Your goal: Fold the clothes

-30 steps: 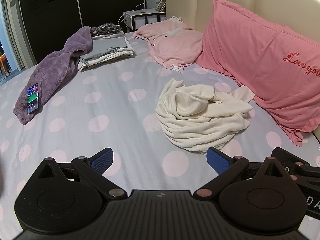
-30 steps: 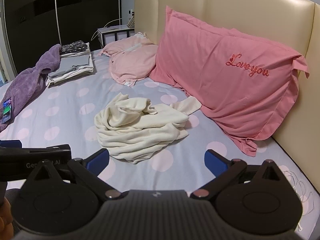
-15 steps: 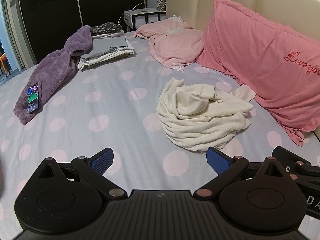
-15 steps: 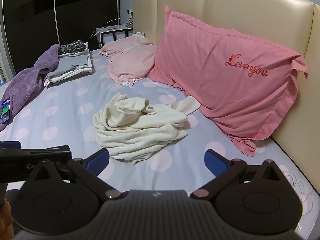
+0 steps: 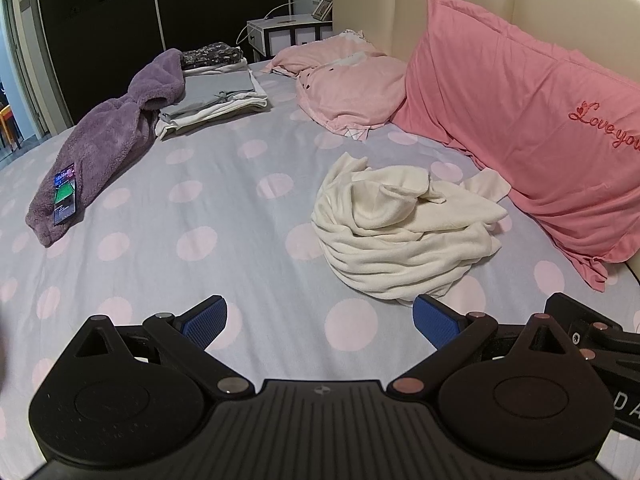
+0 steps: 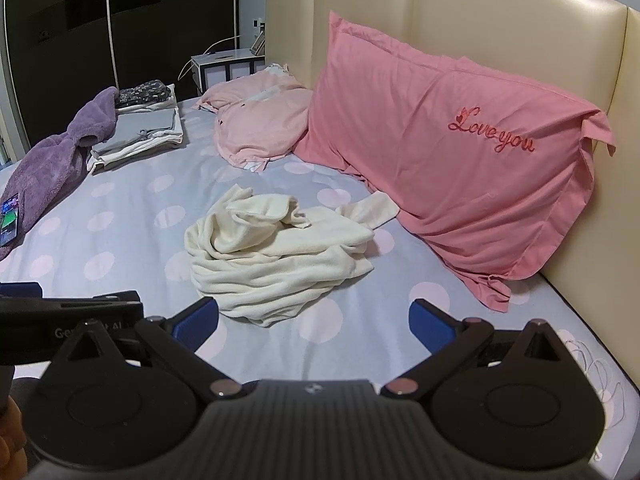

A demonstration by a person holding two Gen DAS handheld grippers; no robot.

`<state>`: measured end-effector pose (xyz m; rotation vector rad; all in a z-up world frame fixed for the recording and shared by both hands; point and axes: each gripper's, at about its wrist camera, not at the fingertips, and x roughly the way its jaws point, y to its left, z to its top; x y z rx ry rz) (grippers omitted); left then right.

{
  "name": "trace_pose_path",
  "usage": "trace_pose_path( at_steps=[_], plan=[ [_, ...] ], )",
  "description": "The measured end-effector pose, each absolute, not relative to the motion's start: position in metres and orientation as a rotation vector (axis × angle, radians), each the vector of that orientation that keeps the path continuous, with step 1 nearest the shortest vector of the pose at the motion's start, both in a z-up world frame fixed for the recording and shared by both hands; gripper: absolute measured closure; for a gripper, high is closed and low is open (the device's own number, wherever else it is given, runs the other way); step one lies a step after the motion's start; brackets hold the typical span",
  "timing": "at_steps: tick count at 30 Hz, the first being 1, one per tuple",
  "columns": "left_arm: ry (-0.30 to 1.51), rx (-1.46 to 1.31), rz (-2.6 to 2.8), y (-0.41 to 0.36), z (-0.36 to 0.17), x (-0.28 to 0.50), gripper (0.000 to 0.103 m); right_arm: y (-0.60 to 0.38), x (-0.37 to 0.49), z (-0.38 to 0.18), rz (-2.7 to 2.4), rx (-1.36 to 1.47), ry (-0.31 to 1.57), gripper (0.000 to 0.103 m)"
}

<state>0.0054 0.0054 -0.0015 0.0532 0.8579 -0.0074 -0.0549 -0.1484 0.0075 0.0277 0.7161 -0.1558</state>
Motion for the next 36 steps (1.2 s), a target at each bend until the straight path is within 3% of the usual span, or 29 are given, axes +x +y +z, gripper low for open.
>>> trace_pose_path(
  at_steps=[36],
  plan=[
    [0.883,0.043,-0.022,0.012,-0.019,0.012,0.002,-0.143,-0.047,-0.006,-0.149,0.025,0.738,0.001]
  ],
)
